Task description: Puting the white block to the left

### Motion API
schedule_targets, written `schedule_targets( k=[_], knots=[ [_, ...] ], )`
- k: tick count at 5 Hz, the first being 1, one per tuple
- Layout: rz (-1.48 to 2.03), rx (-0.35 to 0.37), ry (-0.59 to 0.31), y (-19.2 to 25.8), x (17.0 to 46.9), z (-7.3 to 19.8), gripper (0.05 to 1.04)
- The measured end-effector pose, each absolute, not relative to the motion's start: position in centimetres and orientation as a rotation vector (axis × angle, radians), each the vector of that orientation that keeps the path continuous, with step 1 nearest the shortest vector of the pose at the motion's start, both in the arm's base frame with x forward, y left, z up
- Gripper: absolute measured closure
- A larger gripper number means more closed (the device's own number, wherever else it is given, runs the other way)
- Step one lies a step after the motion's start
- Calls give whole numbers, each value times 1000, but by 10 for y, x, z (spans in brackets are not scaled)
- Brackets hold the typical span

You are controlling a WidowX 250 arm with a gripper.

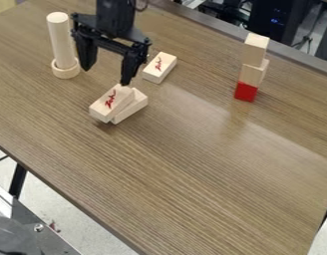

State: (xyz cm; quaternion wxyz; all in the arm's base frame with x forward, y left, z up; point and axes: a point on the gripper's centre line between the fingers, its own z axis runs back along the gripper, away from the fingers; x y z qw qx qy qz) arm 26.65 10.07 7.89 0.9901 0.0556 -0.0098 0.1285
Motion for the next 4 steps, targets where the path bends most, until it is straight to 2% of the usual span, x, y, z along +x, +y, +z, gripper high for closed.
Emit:
schedule_targets(
  k=[1, 4],
  knots=[
    [235, 100, -18, 100, 262, 72, 85],
    [13, 21, -157, 91, 262, 71, 85]
  ],
)
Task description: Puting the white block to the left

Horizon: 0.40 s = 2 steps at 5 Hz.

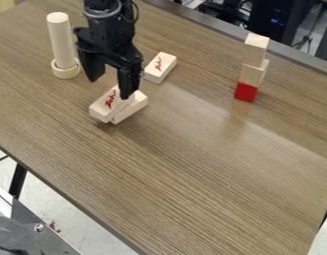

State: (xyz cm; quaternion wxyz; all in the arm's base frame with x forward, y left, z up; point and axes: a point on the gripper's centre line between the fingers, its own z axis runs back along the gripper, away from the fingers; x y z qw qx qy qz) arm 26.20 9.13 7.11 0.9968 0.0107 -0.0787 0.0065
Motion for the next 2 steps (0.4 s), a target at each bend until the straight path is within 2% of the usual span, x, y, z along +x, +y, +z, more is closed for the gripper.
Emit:
schedule_targets(
  k=[1, 2],
  knots=[
    [3, 21, -186, 92, 268, 69, 85],
    [-6, 20, -148, 92, 272, 51, 85]
  ],
)
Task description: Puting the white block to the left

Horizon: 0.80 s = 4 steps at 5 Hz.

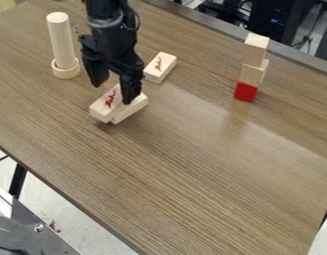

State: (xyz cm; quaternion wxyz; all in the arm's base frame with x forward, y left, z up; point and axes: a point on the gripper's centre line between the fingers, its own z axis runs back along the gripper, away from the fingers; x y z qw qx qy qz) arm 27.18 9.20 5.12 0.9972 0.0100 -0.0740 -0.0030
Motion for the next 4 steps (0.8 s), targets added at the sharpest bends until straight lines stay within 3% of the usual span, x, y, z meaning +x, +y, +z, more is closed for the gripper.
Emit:
schedule_targets(
  k=[2, 3, 4],
  knots=[
    [-8, 44, -119, 94, 277, 38, 140],
    [-22, 30, -120, 89, 277, 38, 417],
    [-30, 4, -141, 84, 278, 52, 533]
  ],
)
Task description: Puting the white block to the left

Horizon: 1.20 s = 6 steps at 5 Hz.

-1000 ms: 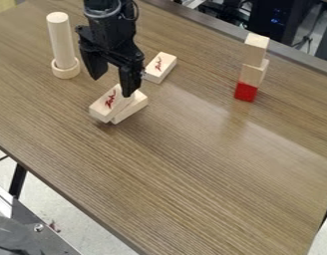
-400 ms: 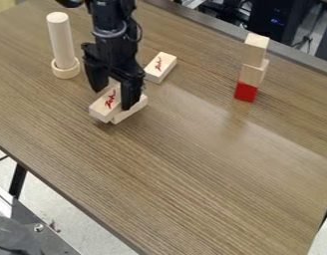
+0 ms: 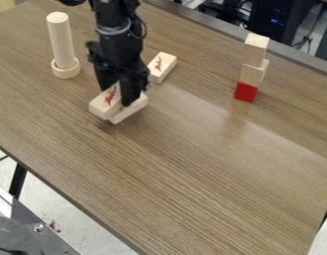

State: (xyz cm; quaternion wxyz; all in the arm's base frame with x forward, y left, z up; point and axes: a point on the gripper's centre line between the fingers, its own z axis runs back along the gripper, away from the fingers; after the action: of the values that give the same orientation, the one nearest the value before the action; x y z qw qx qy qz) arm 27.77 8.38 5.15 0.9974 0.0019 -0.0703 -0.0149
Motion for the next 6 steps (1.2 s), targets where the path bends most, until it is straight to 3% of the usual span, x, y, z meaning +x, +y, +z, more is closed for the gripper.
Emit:
schedule_targets(
  k=[1, 2, 3, 5, 6],
  knots=[
    [-26, -7, -166, 82, 284, 65, 533],
    [39, -23, -210, 85, 304, 89, 533],
    [207, -14, -210, 90, 331, 92, 533],
    [356, 2, -179, 86, 369, 76, 533],
    [348, 12, -158, 87, 373, 66, 533]
  ],
)
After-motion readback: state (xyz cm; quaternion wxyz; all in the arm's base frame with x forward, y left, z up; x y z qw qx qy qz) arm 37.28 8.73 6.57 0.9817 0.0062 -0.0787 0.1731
